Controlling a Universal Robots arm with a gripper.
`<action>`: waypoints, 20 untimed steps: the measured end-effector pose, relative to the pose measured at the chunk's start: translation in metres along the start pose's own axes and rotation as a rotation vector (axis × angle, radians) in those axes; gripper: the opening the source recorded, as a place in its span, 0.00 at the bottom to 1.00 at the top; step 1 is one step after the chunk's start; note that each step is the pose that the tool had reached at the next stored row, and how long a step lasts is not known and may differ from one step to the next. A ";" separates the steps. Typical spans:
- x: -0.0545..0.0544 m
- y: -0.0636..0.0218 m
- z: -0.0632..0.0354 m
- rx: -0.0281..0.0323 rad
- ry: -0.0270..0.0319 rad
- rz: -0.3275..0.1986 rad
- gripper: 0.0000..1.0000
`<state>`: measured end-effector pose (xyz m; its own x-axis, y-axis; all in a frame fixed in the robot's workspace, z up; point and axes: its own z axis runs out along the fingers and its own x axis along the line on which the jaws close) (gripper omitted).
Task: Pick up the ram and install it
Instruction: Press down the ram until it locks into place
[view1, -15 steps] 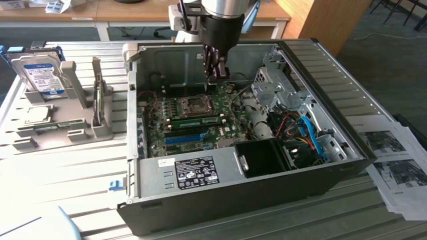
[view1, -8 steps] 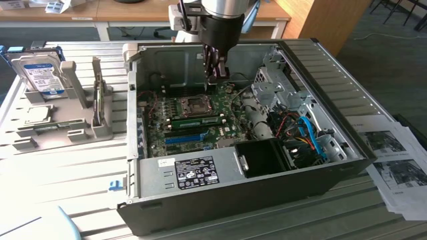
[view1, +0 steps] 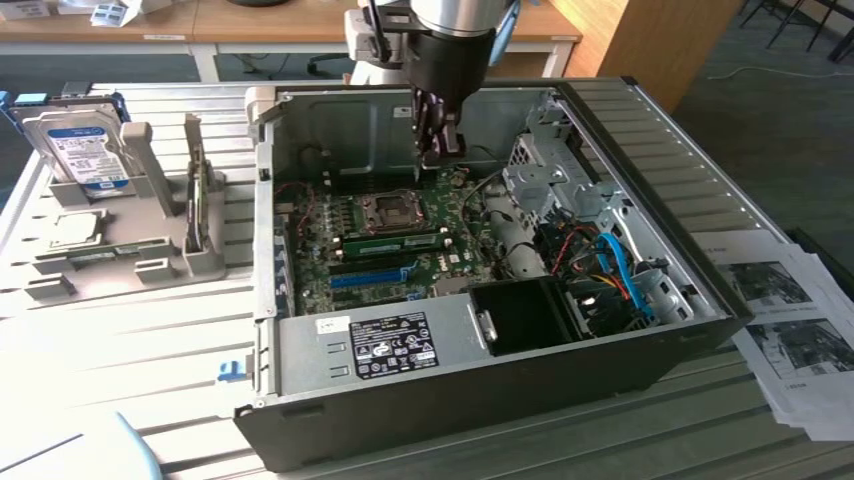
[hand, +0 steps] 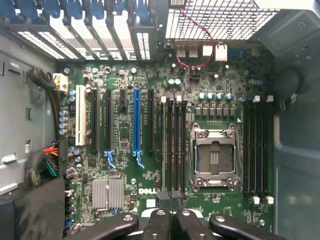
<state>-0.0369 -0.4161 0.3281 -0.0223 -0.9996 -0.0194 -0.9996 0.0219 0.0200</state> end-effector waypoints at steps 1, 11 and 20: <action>0.000 -0.0014 0.0000 -0.0001 -0.0001 0.000 0.09; 0.000 -0.0139 -0.0002 -0.0003 -0.0002 0.000 0.09; -0.001 -0.0280 -0.0005 -0.0016 -0.0001 0.000 0.09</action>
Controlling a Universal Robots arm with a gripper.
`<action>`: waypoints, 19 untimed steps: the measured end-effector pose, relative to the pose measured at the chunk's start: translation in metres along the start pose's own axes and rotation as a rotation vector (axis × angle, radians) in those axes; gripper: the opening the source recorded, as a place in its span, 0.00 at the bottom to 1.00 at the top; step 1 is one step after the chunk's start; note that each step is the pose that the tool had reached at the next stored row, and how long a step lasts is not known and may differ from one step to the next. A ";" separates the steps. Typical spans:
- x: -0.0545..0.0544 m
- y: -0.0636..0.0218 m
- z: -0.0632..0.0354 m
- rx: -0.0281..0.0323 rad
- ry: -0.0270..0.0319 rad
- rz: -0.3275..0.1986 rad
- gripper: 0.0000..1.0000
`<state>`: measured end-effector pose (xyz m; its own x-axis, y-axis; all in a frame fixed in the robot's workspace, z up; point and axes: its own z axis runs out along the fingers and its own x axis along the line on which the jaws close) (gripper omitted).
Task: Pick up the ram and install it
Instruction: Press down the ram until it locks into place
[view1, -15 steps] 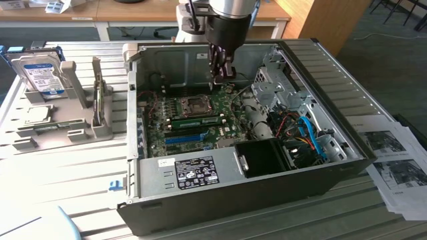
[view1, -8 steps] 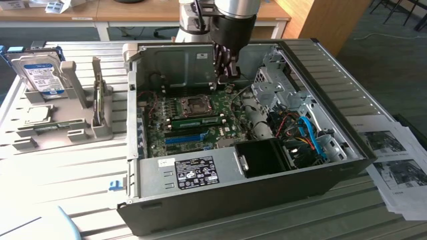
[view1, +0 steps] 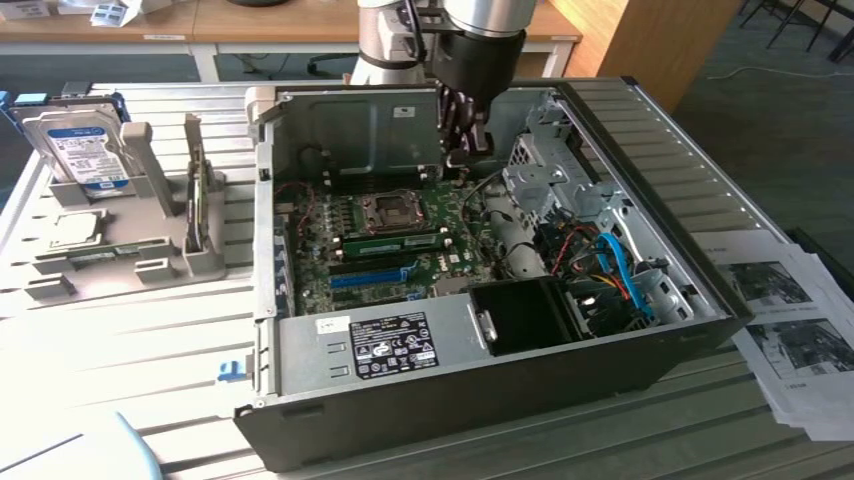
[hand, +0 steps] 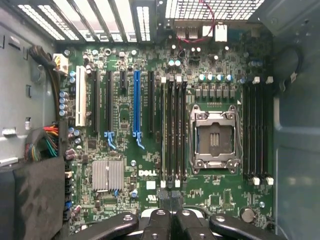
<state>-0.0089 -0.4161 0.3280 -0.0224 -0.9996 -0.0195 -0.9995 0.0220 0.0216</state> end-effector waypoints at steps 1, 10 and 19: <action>0.000 -0.0019 0.0000 -0.0003 0.0000 0.000 0.09; 0.000 -0.0042 0.0000 -0.0007 0.0000 0.000 0.09; 0.000 -0.0042 0.0026 -0.0007 -0.0007 0.000 0.09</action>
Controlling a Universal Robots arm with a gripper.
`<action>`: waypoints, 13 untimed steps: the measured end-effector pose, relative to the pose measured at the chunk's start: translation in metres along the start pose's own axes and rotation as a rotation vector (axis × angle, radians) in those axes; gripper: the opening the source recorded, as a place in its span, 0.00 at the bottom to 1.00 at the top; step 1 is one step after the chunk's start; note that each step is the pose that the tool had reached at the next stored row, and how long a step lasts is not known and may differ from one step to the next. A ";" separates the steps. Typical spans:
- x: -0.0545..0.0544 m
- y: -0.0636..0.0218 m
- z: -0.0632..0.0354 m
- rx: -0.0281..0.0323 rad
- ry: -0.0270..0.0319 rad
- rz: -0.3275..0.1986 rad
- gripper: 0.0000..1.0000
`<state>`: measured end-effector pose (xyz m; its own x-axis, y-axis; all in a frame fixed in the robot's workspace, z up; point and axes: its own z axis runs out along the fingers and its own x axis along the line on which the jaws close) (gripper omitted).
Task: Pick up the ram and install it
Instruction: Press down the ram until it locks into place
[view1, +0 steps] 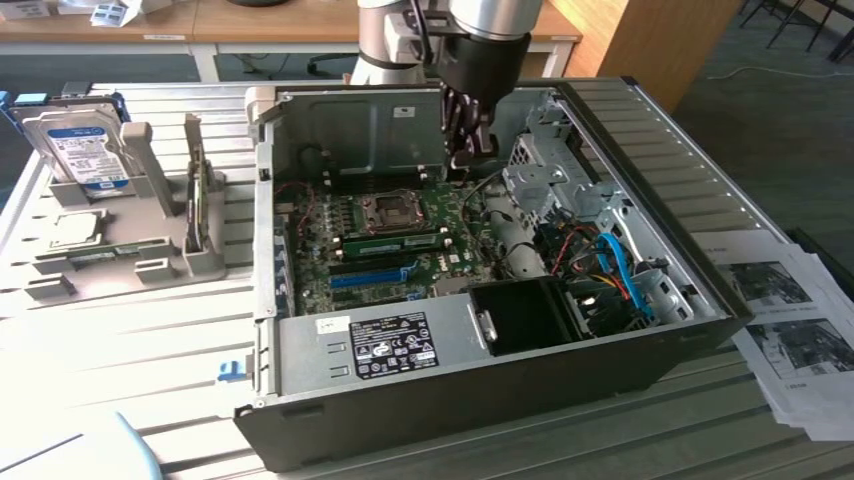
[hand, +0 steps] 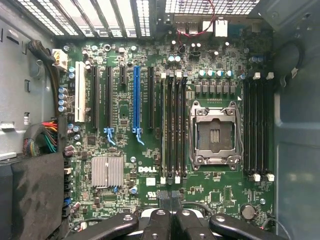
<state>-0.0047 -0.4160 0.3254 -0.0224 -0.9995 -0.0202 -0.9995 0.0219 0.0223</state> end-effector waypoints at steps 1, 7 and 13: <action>0.000 0.0000 0.0004 0.0001 0.0000 0.000 0.09; 0.000 -0.0001 0.0038 -0.0001 0.0000 0.000 0.09; 0.000 -0.0002 0.0070 0.0000 0.0001 0.000 0.09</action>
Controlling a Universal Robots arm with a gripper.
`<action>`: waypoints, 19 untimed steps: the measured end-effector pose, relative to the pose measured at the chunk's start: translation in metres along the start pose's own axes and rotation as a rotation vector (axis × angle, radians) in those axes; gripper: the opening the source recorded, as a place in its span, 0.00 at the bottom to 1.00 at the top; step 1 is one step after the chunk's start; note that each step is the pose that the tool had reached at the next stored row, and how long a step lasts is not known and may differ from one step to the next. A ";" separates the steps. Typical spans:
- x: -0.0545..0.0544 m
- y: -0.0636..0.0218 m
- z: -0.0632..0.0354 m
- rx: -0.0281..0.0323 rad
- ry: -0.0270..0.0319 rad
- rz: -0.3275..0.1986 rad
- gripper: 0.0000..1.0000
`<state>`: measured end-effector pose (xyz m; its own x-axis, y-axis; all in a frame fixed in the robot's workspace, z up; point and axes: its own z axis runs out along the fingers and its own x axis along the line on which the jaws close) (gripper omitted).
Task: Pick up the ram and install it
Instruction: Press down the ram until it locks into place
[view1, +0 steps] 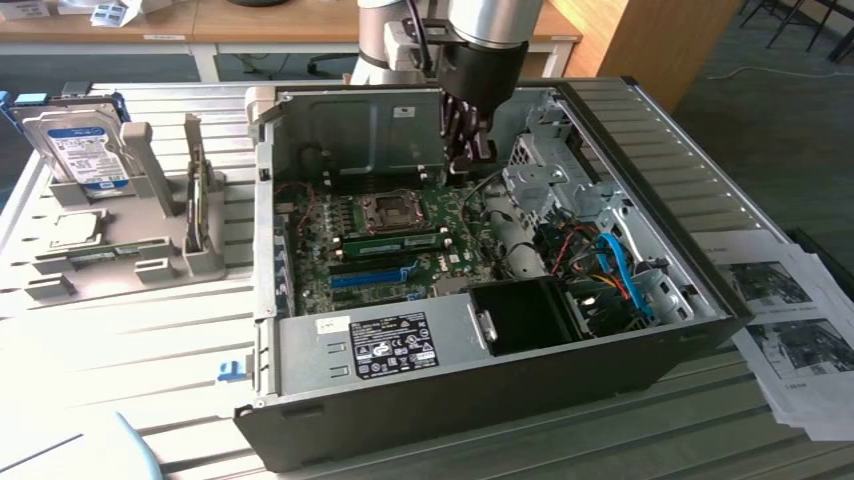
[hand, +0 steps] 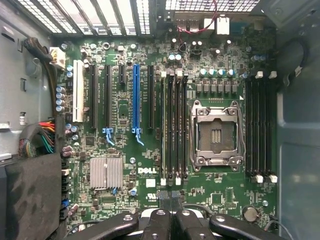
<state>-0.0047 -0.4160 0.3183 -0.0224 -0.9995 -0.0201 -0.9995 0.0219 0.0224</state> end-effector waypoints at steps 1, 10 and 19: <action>0.000 0.0000 0.0004 0.0000 -0.0001 0.000 0.09; 0.000 -0.0001 0.0038 0.0000 -0.0001 0.000 0.09; 0.000 -0.0002 0.0071 0.0000 0.0000 0.000 0.09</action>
<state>-0.0047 -0.4160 0.3113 -0.0224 -0.9995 -0.0201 -0.9995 0.0219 0.0223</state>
